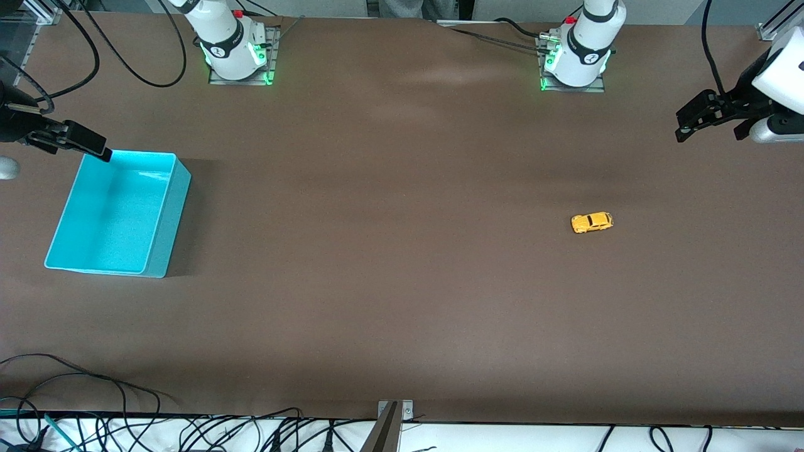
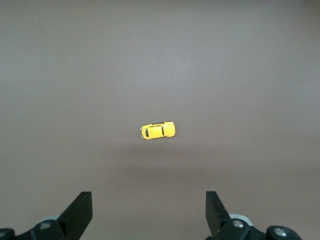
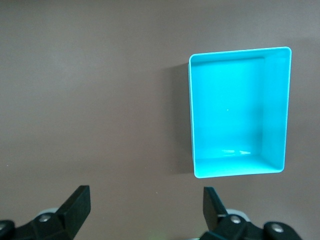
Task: Wind up and store yellow beetle car
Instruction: 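Move the left gripper over the yellow toy car and lower it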
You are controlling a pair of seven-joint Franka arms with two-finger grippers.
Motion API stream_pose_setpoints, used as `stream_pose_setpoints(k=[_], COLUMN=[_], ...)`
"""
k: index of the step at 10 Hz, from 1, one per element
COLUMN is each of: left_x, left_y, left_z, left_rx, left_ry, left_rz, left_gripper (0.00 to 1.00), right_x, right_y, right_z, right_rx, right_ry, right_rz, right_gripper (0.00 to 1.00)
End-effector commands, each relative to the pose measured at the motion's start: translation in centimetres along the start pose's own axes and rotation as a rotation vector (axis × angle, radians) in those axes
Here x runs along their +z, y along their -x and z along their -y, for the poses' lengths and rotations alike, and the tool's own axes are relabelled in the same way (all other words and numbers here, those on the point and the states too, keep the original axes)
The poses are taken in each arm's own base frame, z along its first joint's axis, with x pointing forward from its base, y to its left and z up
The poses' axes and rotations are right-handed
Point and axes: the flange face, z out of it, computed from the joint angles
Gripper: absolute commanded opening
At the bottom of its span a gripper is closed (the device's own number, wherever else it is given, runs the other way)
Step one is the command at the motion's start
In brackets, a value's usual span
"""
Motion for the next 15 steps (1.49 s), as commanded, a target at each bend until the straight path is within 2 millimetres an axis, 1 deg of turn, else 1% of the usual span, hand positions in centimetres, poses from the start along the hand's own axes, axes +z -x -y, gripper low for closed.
stream_pose_setpoints(k=[1, 2, 3, 4, 5, 6, 10, 11, 12, 13, 14, 15], left_x=[-0.1, 0.2, -0.2, -0.2, 0.0, 0.1, 0.2, 0.4, 0.7, 1.8, 1.9, 2.2], left_y=[-0.5, -0.7, -0.8, -0.9, -1.1, -1.3, -1.2, -1.3, -1.5, -2.3, -3.0, -3.6], left_z=[-1.2, -1.9, -1.4, -1.4, -0.3, 1.1, 1.5, 1.8, 1.7, 2.0, 3.0, 3.6], left_rx=[0.042, 0.048, 0.035, 0.035, 0.019, 0.001, -0.016, -0.033, -0.031, -0.039, -0.068, -0.085], left_ry=[-0.007, -0.022, -0.007, -0.008, -0.003, 0.009, 0.049, 0.049, 0.049, 0.052, 0.052, 0.052], left_rz=[0.011, 0.017, 0.008, 0.008, 0.011, 0.014, 0.029, 0.031, 0.037, 0.055, 0.053, 0.058], left_gripper=[1.00, 1.00, 1.00, 1.00, 1.00, 1.00, 1.00, 1.00, 1.00, 1.00, 1.00, 1.00], right_x=[-0.3, -0.1, -0.2, -0.2, -0.3, -0.3, -0.5, -0.5, -0.4, -0.4, -0.4, -0.4], right_y=[0.9, 0.9, 0.8, 0.8, 0.8, 1.0, 0.9, 0.8, 0.8, 0.8, 0.8, 0.9], right_z=[-0.3, -0.3, -0.3, -0.3, -0.3, -0.4, -0.5, -0.5, -0.5, -0.5, -0.7, -0.8], right_rx=[0.004, 0.004, 0.006, 0.006, 0.006, 0.006, 0.008, 0.008, 0.009, 0.008, 0.008, 0.006], right_ry=[-0.011, -0.012, -0.011, -0.013, -0.013, -0.011, -0.009, -0.010, -0.010, -0.010, -0.009, -0.007], right_rz=[0.009, 0.011, 0.007, 0.008, 0.006, 0.009, -0.002, -0.004, -0.005, -0.004, 0.002, 0.003], right_gripper=[1.00, 1.00, 1.00, 1.00, 1.00, 1.00, 1.00, 1.00, 1.00, 1.00, 1.00, 1.00])
